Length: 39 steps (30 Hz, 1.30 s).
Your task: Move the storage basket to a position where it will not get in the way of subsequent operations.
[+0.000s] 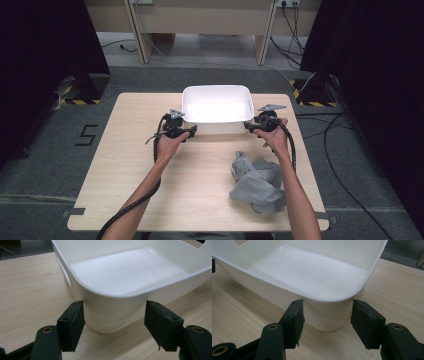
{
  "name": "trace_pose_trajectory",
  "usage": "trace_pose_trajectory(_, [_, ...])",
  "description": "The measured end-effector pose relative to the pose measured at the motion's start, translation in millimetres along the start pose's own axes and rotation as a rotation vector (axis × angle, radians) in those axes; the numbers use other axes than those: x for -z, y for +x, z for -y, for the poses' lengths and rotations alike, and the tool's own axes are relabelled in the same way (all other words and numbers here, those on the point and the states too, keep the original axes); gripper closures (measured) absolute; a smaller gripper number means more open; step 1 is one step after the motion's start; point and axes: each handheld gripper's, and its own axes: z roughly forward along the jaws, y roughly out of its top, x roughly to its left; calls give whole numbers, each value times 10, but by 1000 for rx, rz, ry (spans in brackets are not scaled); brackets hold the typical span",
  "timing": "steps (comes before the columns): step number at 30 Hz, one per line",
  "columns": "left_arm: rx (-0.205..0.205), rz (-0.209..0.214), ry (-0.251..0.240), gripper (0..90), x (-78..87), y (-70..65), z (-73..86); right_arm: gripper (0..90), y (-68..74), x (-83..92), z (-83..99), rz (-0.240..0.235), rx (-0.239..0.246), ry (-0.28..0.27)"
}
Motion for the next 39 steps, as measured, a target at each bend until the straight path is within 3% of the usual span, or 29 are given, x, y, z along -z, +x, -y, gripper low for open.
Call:
trace_pose_trajectory(10, [9, -38, 9, 336, -73, 4, -73, 455, -28, -87, -64, 15, -4, 13])
trace_pose_trajectory(29, [27, -48, 7, 338, -92, 13, -81, 452, -100, -99, -80, 59, -32, 27])
trace_pose_trajectory(36, [24, -14, 11, 299, 49, 32, 29, 424, -48, 41, -61, 37, -7, 37])
trace_pose_trajectory(39, [27, 10, 12, 289, 146, 49, 110, 411, 9, 228, -25, 10, -10, 19])
